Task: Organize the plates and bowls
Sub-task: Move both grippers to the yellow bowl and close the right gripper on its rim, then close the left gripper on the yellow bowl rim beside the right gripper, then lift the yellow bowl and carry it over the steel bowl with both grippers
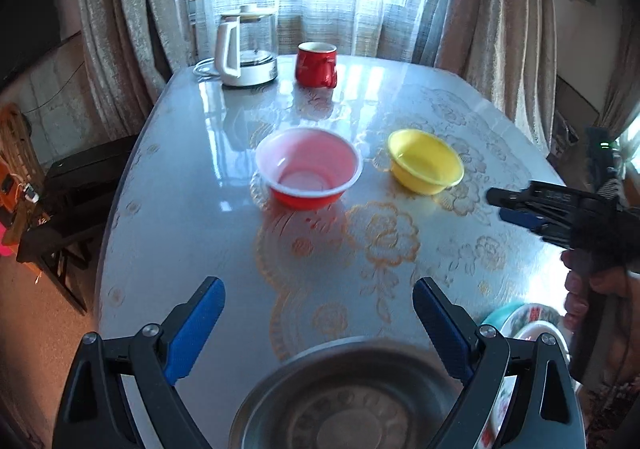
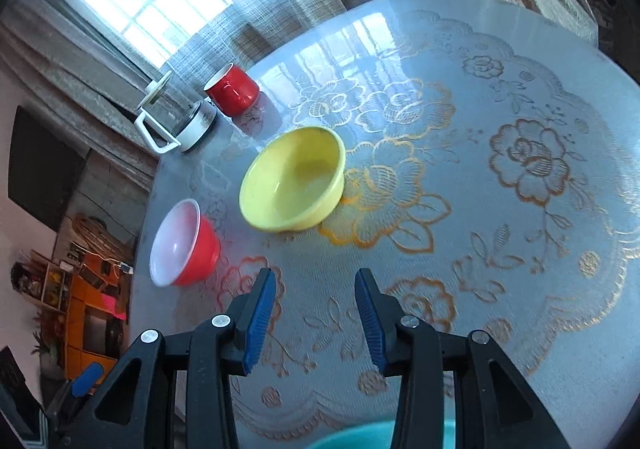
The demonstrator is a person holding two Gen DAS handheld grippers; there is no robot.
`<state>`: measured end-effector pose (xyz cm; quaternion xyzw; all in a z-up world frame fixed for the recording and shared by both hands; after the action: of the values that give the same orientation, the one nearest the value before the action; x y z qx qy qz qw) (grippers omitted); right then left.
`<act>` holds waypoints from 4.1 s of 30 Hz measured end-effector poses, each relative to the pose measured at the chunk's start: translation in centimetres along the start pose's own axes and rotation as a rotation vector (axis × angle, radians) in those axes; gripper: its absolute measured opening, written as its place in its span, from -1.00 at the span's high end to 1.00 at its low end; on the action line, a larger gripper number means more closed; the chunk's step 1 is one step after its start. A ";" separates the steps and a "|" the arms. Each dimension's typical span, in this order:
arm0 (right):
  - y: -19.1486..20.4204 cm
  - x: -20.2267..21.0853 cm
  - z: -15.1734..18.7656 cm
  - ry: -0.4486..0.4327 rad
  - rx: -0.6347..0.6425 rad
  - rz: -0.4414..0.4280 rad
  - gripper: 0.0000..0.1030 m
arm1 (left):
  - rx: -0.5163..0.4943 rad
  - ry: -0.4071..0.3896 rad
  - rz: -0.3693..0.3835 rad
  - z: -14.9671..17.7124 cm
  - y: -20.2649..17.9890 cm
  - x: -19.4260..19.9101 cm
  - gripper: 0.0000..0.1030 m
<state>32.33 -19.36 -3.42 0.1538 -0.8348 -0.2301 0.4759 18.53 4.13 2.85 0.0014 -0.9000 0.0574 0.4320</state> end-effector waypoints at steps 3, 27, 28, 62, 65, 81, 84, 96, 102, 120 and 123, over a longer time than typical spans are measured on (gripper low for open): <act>-0.3 -1.7 -1.4 0.007 -0.052 -0.005 0.19 | -0.007 -0.018 -0.003 -1.1 -0.5 -0.5 -0.86; -2.5 -7.4 -4.2 0.078 -0.045 0.038 0.72 | -0.089 0.046 0.000 -5.6 -4.5 -6.2 -0.86; -2.7 -6.9 -3.9 0.079 -0.038 0.040 0.72 | -0.091 0.049 0.006 -5.8 -4.8 -6.5 -0.86; -4.1 -2.8 -0.2 0.110 0.040 0.062 0.72 | -0.200 0.261 0.057 -6.6 -12.9 -16.8 0.62; -4.2 -2.6 0.0 0.108 0.035 0.051 0.72 | -0.208 0.262 0.061 -6.3 -13.0 -16.7 0.68; -2.6 -0.7 2.1 0.097 0.031 0.005 0.72 | -0.216 0.205 0.068 -4.4 -11.9 -12.6 0.70; -1.9 0.2 2.8 0.082 0.035 -0.011 0.72 | -0.204 0.181 0.085 -3.7 -11.4 -10.9 0.70; 1.6 4.4 6.6 0.016 0.064 -0.090 0.72 | -0.157 0.064 0.121 -0.4 -8.6 -3.6 0.70; 3.0 5.2 8.8 0.005 0.071 -0.122 0.72 | -0.118 0.015 0.145 1.4 -6.6 -0.9 0.70; 6.4 5.1 14.8 0.027 0.065 -0.238 0.72 | -0.017 -0.032 0.114 7.9 -1.4 3.5 0.70; 6.7 4.8 15.7 0.038 0.070 -0.240 0.72 | -0.016 -0.026 0.101 8.7 -1.0 3.7 0.70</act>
<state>16.10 -12.27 -3.35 0.2734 -0.8086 -0.2534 0.4552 9.50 2.42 0.41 -0.0471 -0.9049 0.0719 0.4168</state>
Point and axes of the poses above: each gripper's, at about its wrist camera, not at the fingertips, and x roughly against the way its jaws point, y to its left, z to its underside, the point moved 2 cm from there along -x, roughly the way its jaws point, and after that the axes turned 1 degree about -x, right-handed, at the moved point
